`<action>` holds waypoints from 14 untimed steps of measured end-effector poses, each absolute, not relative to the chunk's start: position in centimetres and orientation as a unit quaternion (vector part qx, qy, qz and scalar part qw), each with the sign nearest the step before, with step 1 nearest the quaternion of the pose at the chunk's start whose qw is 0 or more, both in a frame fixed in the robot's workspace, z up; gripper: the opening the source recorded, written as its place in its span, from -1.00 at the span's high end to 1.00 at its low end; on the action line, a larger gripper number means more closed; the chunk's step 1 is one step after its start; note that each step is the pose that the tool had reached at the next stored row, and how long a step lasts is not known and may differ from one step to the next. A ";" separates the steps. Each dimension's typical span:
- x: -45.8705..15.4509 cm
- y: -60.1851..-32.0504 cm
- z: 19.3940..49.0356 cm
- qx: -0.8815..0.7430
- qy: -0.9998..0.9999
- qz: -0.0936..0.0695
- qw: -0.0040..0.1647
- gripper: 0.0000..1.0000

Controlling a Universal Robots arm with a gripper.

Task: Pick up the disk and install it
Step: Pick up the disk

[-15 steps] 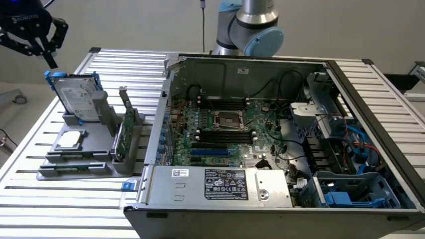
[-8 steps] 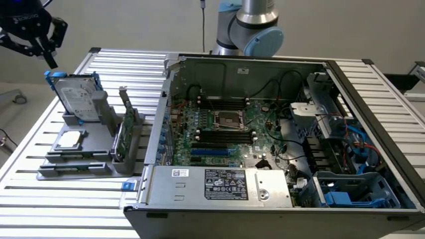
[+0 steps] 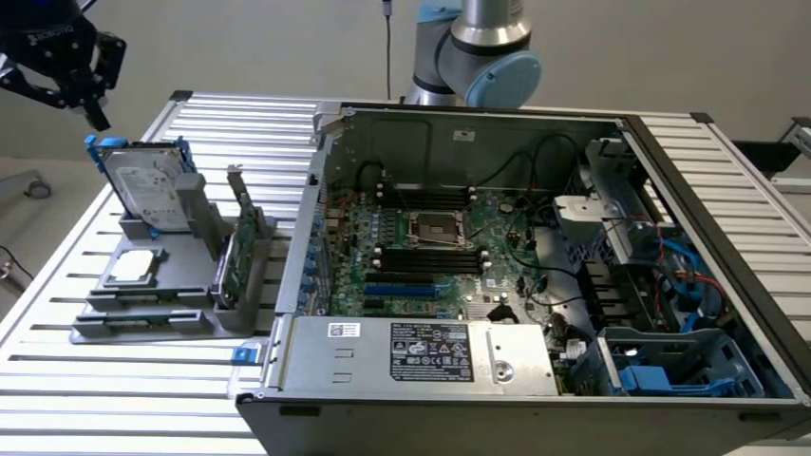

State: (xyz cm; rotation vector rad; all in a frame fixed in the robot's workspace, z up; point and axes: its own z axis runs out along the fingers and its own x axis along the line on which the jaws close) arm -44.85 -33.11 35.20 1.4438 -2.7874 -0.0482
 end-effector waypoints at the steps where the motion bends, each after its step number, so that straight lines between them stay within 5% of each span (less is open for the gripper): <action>1: -44.9 -33.1 35.2 0.468 -0.883 -0.015 0.001 0.79; 14: -44.9 -33.1 35.2 0.569 -0.822 -0.015 0.003 0.79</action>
